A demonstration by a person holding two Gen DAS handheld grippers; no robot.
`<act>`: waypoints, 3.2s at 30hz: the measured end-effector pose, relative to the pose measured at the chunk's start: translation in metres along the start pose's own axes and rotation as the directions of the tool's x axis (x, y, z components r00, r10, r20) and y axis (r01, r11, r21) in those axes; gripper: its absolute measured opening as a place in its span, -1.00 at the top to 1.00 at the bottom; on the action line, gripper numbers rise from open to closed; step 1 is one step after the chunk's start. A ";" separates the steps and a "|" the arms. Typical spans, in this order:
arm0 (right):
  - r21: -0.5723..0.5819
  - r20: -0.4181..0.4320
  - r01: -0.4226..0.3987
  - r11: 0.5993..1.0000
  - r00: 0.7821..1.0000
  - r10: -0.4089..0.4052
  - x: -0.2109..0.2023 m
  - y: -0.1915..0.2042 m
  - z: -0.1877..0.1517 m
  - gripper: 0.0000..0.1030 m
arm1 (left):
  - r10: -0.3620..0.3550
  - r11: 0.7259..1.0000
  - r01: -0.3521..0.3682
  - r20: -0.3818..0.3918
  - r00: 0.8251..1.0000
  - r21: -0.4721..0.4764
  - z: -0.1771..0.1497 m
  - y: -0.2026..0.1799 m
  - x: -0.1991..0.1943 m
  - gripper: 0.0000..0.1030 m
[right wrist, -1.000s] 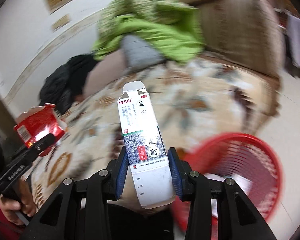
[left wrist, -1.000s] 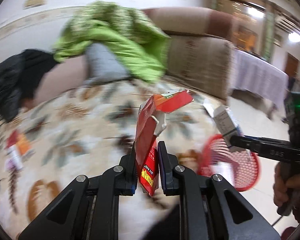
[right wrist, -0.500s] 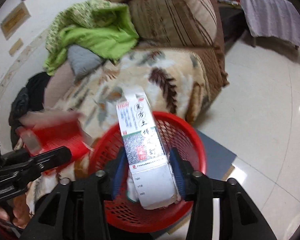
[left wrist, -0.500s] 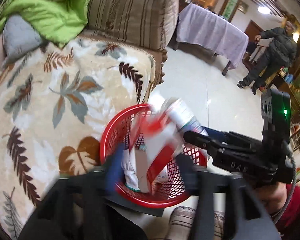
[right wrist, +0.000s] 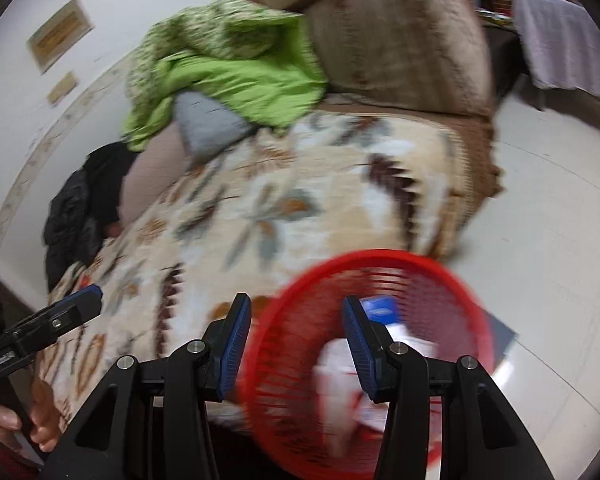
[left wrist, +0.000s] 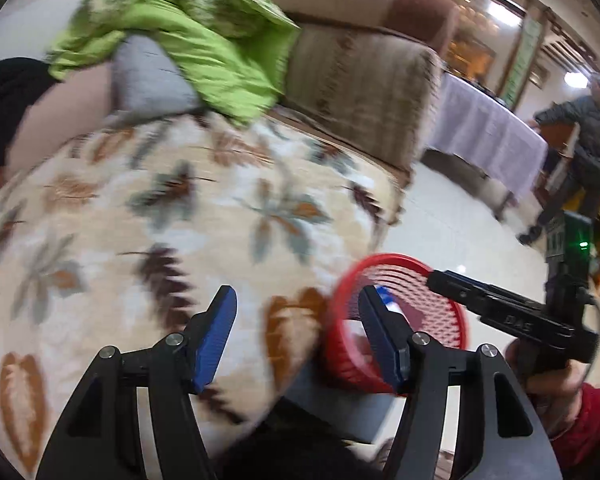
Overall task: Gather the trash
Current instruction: 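Move both open grippers back over the trash on the bed, then grasp the pink tissue with the left gripper while the right grasps the orange box, then lift the pink tissue with the left gripper while the right lifts the orange box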
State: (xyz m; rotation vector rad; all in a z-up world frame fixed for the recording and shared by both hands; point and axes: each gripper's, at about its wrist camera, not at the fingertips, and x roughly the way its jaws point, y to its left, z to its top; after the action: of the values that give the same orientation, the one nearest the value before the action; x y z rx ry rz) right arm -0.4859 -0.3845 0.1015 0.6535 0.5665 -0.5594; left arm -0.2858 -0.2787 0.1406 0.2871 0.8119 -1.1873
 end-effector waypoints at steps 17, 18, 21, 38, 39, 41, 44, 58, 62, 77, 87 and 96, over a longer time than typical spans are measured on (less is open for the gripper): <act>-0.335 -0.181 -0.250 0.909 0.963 0.198 0.093 0.215 -0.024 -0.04 | 0.453 0.832 -0.413 0.022 0.891 -0.371 -0.082 0.240 -0.116 -0.26; -0.349 -0.198 -0.268 0.898 0.958 0.208 0.100 0.228 -0.027 -0.04 | 0.475 0.811 -0.432 0.011 0.880 -0.395 -0.088 0.254 -0.121 -0.26; -0.394 -0.245 -0.308 0.866 0.943 0.224 0.124 0.267 -0.038 -0.04 | 0.524 0.740 -0.467 -0.021 0.852 -0.483 -0.109 0.302 -0.135 -0.26; -0.521 -0.435 -0.407 0.750 0.883 0.177 0.325 0.469 -0.036 -0.12 | 0.547 0.621 -0.440 -0.043 0.836 -0.649 -0.131 0.412 -0.126 -0.26; -0.530 -0.432 -0.397 0.750 0.887 0.165 0.333 0.476 -0.038 -0.12 | 0.550 0.618 -0.440 -0.043 0.834 -0.652 -0.132 0.414 -0.126 -0.26; -0.544 -0.439 -0.381 0.747 0.889 0.134 0.351 0.486 -0.042 -0.12 | 0.559 0.612 -0.447 -0.044 0.828 -0.652 -0.131 0.419 -0.127 -0.26; -0.555 -0.468 -0.375 0.742 0.879 0.094 0.376 0.492 -0.051 -0.12 | 0.552 0.621 -0.433 -0.027 0.833 -0.654 -0.129 0.424 -0.126 -0.26; -0.346 -0.409 -0.385 0.856 0.883 0.231 0.303 0.396 -0.043 0.01 | 0.506 0.735 -0.474 -0.073 0.859 -0.484 -0.088 0.425 -0.060 0.17; -0.307 -0.420 -0.416 0.856 0.866 0.271 0.302 0.390 -0.045 0.01 | 0.489 0.714 -0.474 -0.117 0.864 -0.515 -0.091 0.442 -0.047 0.19; -0.451 -0.308 -0.339 0.825 0.927 0.213 0.279 0.389 -0.044 0.01 | 0.591 0.696 -0.536 -0.042 0.806 -0.478 -0.073 0.392 -0.070 0.48; -0.476 -0.181 -0.296 0.828 0.954 0.237 0.200 0.348 -0.051 0.01 | 0.648 0.686 -0.544 0.067 0.758 -0.482 -0.076 0.308 -0.124 0.48; -0.507 -0.174 -0.338 0.793 0.941 0.290 0.141 0.321 -0.074 0.01 | 0.731 0.649 -0.666 0.059 0.680 -0.368 -0.115 0.221 -0.158 0.48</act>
State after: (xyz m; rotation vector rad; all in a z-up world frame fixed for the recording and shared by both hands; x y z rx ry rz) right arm -0.2048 -0.1627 0.0905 0.2291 0.6446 -0.0409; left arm -0.1559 -0.0144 0.1247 0.1784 0.6031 -0.3174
